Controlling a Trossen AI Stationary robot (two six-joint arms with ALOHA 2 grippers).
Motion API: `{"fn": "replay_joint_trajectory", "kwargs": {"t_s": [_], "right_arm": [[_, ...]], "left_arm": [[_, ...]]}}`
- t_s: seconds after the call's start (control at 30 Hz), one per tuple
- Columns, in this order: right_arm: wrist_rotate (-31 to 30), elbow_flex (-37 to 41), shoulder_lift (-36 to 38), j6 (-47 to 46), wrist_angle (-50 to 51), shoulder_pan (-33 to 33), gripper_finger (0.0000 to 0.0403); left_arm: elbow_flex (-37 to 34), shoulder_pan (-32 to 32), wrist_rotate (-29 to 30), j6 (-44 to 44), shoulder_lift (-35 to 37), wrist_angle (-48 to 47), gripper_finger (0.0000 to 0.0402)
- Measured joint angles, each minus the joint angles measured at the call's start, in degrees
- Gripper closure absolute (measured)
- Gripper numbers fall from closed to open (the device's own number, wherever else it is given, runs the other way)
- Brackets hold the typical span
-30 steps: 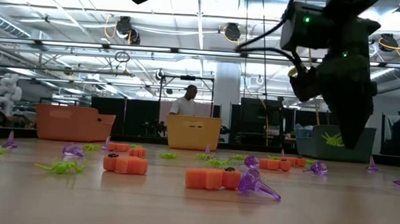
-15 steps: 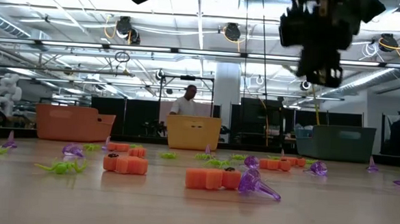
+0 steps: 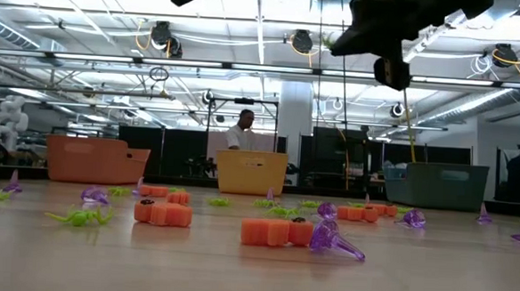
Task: Sort Halloween decoration
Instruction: Put the green spider toy into the orange bin
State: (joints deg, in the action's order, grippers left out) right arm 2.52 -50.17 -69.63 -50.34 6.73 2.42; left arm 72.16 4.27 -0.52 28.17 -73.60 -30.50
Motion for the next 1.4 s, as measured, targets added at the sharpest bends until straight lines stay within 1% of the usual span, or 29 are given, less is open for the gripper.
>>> {"fn": "replay_joint_trajectory", "kwargs": {"t_s": [0.33,0.47,0.57,0.7,0.87,0.93,1.0,1.07,1.17,1.23,1.4], "right_arm": [[-5.43,0.00,0.00,0.55,-6.38,-0.04,0.0403],[-5.58,0.00,0.00,2.91,-7.90,-0.45,0.0403],[-5.51,-0.21,0.00,4.10,-9.36,-0.55,0.0403],[-5.50,-2.75,0.04,7.12,-8.70,-0.55,0.0403],[-5.52,-6.40,0.00,13.68,-7.56,-0.59,0.0403],[-5.61,-8.04,0.04,15.15,-6.52,-0.84,0.0403],[-5.65,-9.24,-0.22,15.81,-5.13,-1.29,0.0403],[-5.71,-9.81,-0.37,16.76,-3.72,-1.75,0.0403],[-5.81,-10.54,-0.32,18.02,-3.48,-2.35,0.0403],[-5.76,-10.56,-0.24,18.45,-3.40,-2.77,0.0403],[-5.68,-10.56,-0.33,18.46,-2.90,-3.58,0.0403]], "left_arm": [[0.00,0.00,5.25,0.02,0.00,0.17,0.0402],[0.00,-0.04,7.49,0.06,0.00,2.92,0.0396],[0.00,-0.56,9.22,2.36,0.00,6.58,0.0371],[0.00,-2.16,9.80,6.03,0.00,10.32,0.0311],[0.00,-3.27,9.89,5.55,0.00,14.14,0.0228],[0.00,-3.51,9.89,5.05,0.00,16.54,0.0203],[0.00,-3.56,9.92,2.59,-0.29,19.79,0.0185],[0.00,-3.41,10.01,-0.96,-1.05,23.40,0.0174],[0.00,-3.07,11.19,-4.91,-2.62,27.25,0.0169],[0.00,-3.03,12.52,-6.16,-3.70,29.20,0.0169],[0.00,-2.74,13.06,-6.50,-6.42,30.22,0.0168]]}}
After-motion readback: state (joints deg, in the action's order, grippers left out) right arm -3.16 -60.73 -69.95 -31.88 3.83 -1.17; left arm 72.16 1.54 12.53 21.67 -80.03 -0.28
